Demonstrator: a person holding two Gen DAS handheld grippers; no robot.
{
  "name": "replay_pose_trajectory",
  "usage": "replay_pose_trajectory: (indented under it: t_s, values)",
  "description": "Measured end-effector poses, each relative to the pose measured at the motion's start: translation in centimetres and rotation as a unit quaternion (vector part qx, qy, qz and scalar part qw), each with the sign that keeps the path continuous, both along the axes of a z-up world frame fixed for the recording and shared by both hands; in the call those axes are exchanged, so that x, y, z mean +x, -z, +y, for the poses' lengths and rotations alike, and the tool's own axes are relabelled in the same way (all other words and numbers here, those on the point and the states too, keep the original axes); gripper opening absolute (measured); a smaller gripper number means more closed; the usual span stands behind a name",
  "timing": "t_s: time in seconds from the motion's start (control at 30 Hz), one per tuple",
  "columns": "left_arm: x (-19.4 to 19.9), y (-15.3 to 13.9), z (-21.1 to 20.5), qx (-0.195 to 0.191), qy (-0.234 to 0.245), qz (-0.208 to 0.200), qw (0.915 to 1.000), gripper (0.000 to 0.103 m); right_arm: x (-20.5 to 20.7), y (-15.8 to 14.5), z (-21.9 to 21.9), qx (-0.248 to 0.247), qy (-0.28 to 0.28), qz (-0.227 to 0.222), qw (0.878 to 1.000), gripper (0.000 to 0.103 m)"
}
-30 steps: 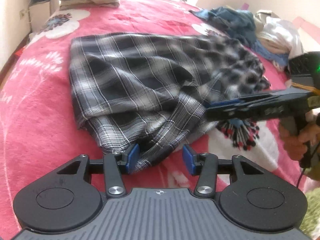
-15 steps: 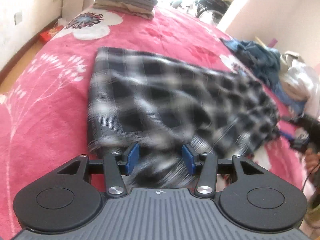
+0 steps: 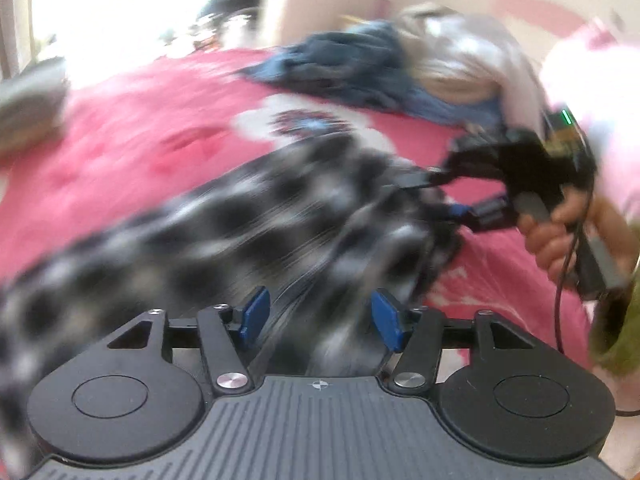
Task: Fold clothes
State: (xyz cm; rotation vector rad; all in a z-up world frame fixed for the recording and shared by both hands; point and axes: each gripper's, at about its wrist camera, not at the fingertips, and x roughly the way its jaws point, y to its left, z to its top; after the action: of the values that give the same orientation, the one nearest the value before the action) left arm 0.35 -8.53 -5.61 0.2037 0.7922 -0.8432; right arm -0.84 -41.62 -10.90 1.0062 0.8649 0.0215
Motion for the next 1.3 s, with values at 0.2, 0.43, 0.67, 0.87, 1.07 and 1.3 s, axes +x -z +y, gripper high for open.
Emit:
replay_pose_trajectory:
  t_s: [0.2, 0.43, 0.67, 0.87, 1.07, 1.3]
  values:
    - [-0.3, 0.3, -7.8, 0.022, 0.084, -0.064, 0.9942, 0.063, 0.3, -1.4, -1.2, 0.016, -0.019, 0.011, 1.000, 0.050]
    - [0.1, 1.9, -13.6, 0.058, 0.098, -0.105, 0.9880, 0.063, 2.8, -1.7, -1.7, 0.060, -0.065, 0.005, 0.996, 0.050]
    - [4.1, 2.5, -13.5, 0.027, 0.013, -0.058, 0.9979, 0.055, 5.3, -2.4, -1.9, 0.113, -0.105, -0.016, 0.988, 0.050]
    - [6.2, 2.3, -12.1, -0.012, -0.032, -0.019, 0.9992, 0.026, 4.7, -2.2, -3.7, 0.146, -0.071, -0.048, 0.986, 0.050]
    - [6.3, -3.1, -6.0, -0.078, -0.120, -0.066, 0.9875, 0.021, 3.5, -0.9, -6.1, 0.085, -0.024, -0.014, 0.996, 0.050]
    - [5.8, -11.2, 8.6, -0.130, -0.290, -0.140, 0.9379, 0.020, 4.2, 1.4, -5.1, 0.051, -0.046, 0.027, 0.997, 0.052]
